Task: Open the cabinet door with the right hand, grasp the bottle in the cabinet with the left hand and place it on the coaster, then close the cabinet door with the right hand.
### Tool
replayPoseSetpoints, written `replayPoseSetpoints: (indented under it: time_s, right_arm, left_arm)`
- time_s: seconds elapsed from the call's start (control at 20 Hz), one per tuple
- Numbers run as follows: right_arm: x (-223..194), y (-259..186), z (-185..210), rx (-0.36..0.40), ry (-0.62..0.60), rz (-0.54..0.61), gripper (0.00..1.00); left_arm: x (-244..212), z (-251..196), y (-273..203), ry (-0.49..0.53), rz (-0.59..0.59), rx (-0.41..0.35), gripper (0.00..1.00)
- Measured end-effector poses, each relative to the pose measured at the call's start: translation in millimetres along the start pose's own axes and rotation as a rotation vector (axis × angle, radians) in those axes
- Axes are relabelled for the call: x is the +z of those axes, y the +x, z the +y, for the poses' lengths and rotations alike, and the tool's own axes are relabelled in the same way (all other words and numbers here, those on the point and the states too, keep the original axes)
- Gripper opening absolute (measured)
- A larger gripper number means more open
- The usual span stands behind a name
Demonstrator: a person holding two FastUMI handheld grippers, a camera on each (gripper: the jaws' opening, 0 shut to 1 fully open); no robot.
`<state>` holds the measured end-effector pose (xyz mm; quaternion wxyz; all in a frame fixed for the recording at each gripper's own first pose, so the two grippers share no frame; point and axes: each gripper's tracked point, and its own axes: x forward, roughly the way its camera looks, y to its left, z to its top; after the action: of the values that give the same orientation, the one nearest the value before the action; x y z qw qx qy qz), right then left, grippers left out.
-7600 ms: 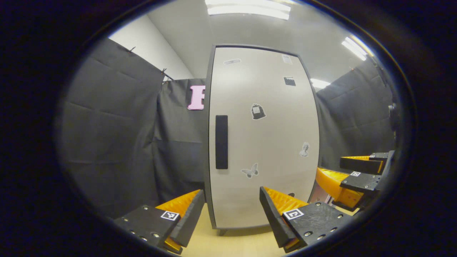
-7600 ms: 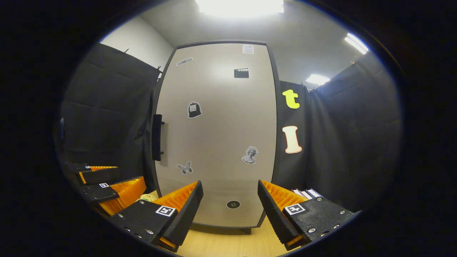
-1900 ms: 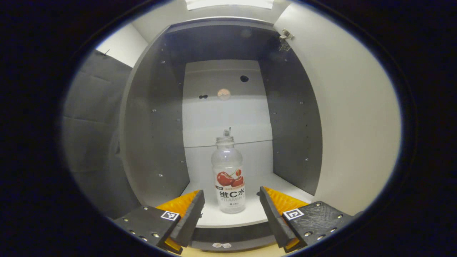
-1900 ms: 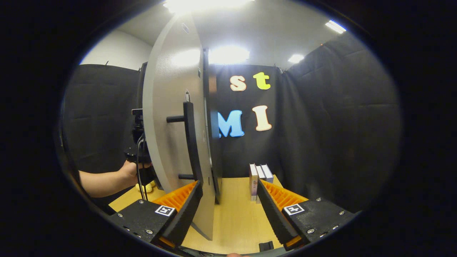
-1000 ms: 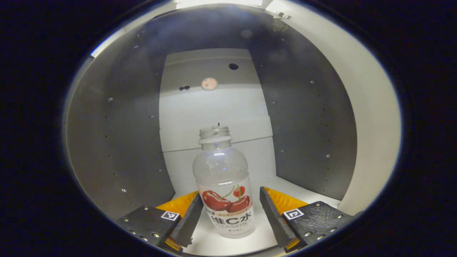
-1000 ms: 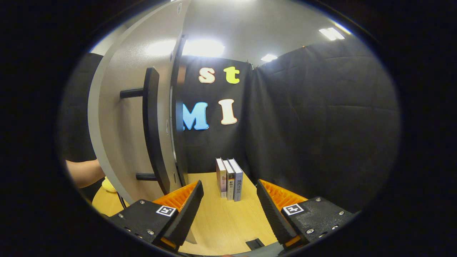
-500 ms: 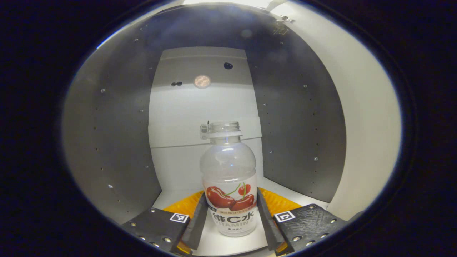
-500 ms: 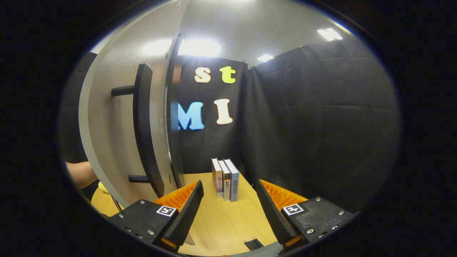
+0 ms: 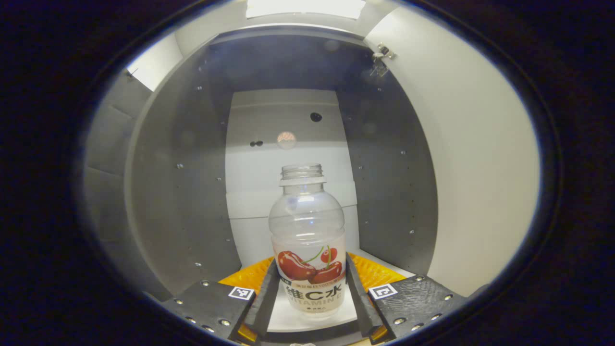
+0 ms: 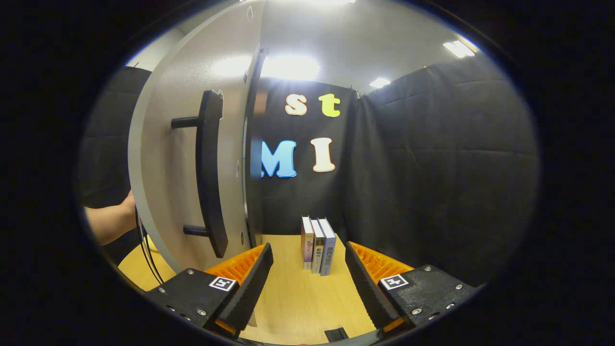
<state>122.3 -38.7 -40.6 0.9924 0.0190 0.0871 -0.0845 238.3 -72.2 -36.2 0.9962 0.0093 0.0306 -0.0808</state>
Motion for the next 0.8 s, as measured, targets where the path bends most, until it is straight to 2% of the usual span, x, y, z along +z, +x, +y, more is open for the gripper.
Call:
replayPoseSetpoints:
  time_s: [0.15,0.4,0.65,0.7,0.8]
  right_arm:
    - [-4.4,-5.2,-11.4,0.063,-0.002,0.012,0.94]
    - [-15.5,-12.3,-31.7,0.151,0.002,0.029,0.94]
    - [-37.3,-15.8,-32.5,0.238,-0.024,0.055,0.94]
    - [-38.7,-16.5,-29.9,0.261,-0.027,0.050,0.93]
    - [-46.1,-15.6,-24.0,0.298,-0.032,0.050,0.93]
  left_arm:
    - [14.9,-1.5,-33.0,0.009,-0.009,0.043,0.77]
    - [30.0,-2.1,-82.1,0.044,-0.009,0.156,0.77]
    - [49.5,1.9,-129.2,0.085,0.015,0.282,0.77]
    - [50.8,7.2,-139.4,0.103,0.019,0.308,0.71]
    - [43.5,11.3,-154.6,0.112,0.031,0.342,0.71]
